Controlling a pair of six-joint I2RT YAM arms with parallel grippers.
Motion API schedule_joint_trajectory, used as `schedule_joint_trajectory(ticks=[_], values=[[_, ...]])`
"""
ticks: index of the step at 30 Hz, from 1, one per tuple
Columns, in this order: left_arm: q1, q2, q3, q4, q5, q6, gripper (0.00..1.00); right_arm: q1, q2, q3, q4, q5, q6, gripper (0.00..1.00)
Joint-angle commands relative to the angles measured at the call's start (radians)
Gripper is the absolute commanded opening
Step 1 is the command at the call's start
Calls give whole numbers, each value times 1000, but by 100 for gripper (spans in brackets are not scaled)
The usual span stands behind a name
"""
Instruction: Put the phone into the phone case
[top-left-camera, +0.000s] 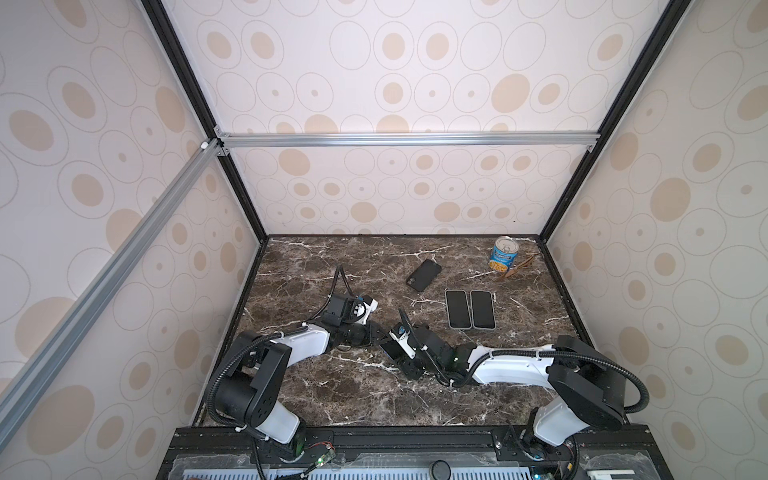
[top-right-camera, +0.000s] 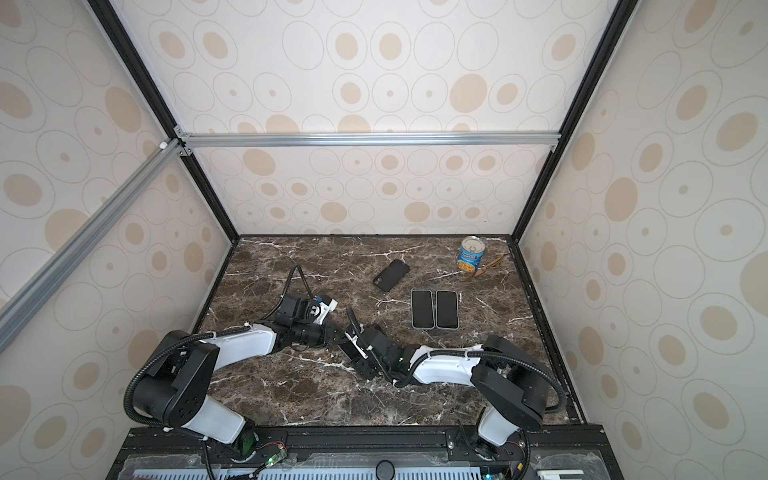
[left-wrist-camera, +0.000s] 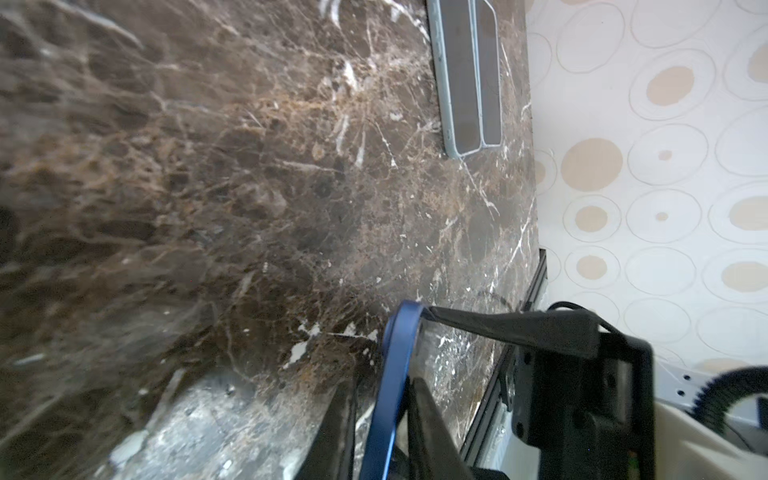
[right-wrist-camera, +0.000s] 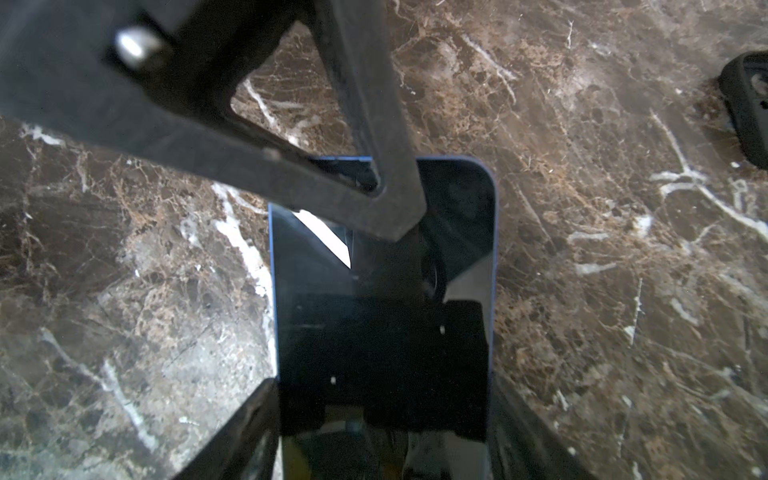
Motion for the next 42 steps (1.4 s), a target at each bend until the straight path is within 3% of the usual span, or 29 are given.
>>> schedule_joint_trajectory(ticks=[1, 9, 11, 17, 23, 31, 39, 42], values=[[-10, 4, 5, 14, 14, 4, 16, -4, -38, -7, 66, 8, 7, 55], [-12, -7, 8, 10, 22, 18, 4, -4, -58, -14, 63, 18, 5, 56], [-12, -17, 7, 16, 17, 19, 0, -4, -66, -16, 59, 21, 4, 61], [-13, -92, -8, 53, -42, 16, 0, -5, -111, 1, 7, 42, 10, 90], [-12, -183, -11, 76, -95, -8, 0, -12, -267, -66, 113, 40, 27, 99], [-12, -298, 42, 161, -128, -92, 0, -124, -420, -1, -3, -12, 94, 99], [-13, -496, 85, 323, -313, -150, 0, -316, -587, 6, 39, -188, 187, 100], [-12, -573, 67, 413, -407, -171, 0, -370, -621, 23, 71, -281, 208, 88]])
